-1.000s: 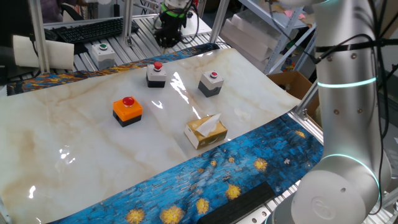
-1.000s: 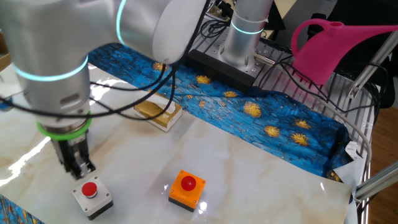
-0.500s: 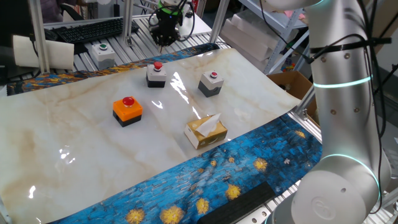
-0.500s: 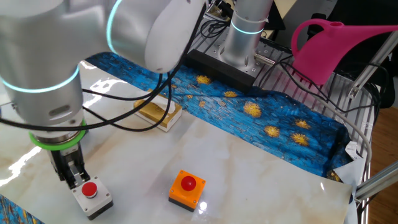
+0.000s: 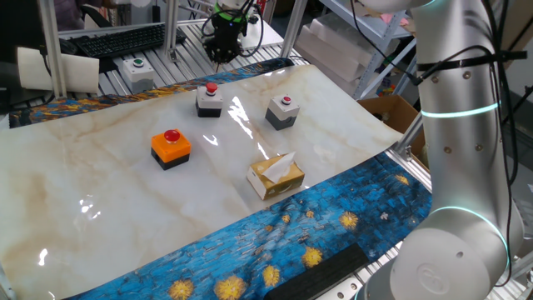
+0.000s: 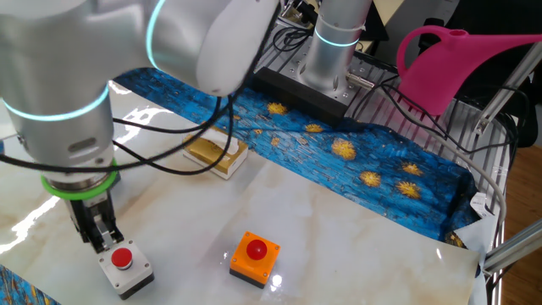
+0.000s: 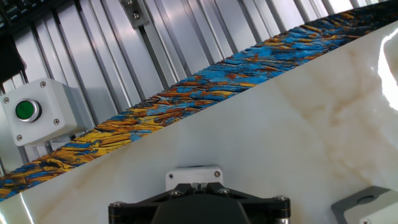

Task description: Press three buttons from left to right in sequence

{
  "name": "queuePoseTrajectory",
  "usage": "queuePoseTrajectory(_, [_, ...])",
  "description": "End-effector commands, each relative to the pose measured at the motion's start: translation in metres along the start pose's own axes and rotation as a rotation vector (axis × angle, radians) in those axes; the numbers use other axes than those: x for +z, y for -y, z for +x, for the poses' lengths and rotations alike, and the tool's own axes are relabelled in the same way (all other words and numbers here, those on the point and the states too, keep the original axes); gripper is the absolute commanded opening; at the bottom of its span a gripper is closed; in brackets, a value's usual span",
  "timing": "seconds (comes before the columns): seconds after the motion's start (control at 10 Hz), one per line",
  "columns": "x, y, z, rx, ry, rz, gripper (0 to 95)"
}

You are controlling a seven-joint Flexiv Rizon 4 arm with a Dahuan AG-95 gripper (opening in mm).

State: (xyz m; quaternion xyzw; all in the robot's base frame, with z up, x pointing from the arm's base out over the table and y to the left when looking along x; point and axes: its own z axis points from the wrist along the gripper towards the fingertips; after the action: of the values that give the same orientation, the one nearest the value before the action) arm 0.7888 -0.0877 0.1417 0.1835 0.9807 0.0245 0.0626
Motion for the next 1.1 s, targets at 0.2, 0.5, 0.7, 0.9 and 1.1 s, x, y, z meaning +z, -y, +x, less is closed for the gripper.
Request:
queuePoseTrajectory(0.2, [-0.004, 0.004, 0.006, 0.015, -0.009, -0.026, 0.0])
queuePoseTrajectory(0.5, [-0.018, 0.003, 0.008, -0.016, -0.006, 0.018, 0.0])
queuePoseTrajectory(0.7, [-0.018, 0.003, 0.008, -0.036, 0.007, 0.049, 0.0])
queuePoseTrajectory(0.9, [-0.019, 0.006, 0.011, -0.037, 0.007, 0.048, 0.0])
queuePoseTrajectory(1.1, [-0.019, 0.008, 0.012, -0.045, 0.005, 0.047, 0.0])
